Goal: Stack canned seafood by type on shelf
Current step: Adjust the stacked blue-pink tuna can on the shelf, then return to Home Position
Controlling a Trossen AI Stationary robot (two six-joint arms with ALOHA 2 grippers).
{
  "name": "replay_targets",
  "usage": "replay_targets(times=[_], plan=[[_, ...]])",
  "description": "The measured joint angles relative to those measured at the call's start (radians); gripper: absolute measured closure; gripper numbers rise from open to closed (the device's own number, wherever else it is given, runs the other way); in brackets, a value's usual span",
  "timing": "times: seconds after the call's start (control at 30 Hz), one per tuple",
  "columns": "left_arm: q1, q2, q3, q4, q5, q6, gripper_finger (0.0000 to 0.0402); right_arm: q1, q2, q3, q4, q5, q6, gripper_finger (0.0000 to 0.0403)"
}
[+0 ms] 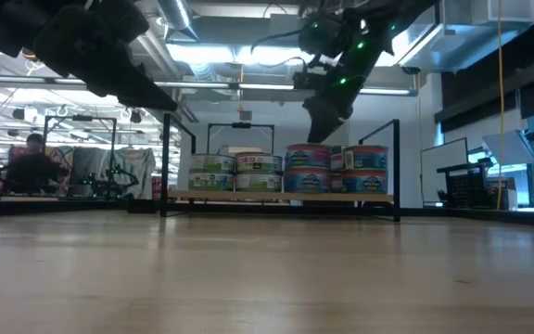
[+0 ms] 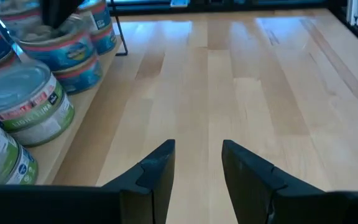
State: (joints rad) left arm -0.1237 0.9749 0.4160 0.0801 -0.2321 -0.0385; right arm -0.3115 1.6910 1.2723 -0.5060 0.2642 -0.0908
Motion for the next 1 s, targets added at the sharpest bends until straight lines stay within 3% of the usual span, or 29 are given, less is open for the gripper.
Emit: replay_targets(times=[0.3, 0.43, 0.6, 0.8, 1.0], plan=[[0.000, -0.010, 0.000, 0.086, 0.000, 0.048, 0.0270, 0.118, -0.160, 0.001, -0.052, -0.030, 0.005, 0.0350], [0.000, -0.013, 0.000, 0.088, 0.030, 0.065, 0.0271, 0.168, -0.193, -0.026, -0.019, -0.140, 0.006, 0.0350], [0.000, -0.014, 0.000, 0.088, 0.071, 0.083, 0.0295, 0.203, -0.251, -0.176, 0.175, -0.277, -0.001, 0.0350], [0.030, -0.041, -0.010, 0.089, 0.110, 0.117, 0.0345, 0.200, -0.348, -0.358, 0.339, -0.284, 0.013, 0.0350], [0.084, -0.155, -0.141, 0.170, 0.159, 0.091, 0.0385, 0.200, -0.483, -0.537, 0.494, -0.284, 0.051, 0.0350]])
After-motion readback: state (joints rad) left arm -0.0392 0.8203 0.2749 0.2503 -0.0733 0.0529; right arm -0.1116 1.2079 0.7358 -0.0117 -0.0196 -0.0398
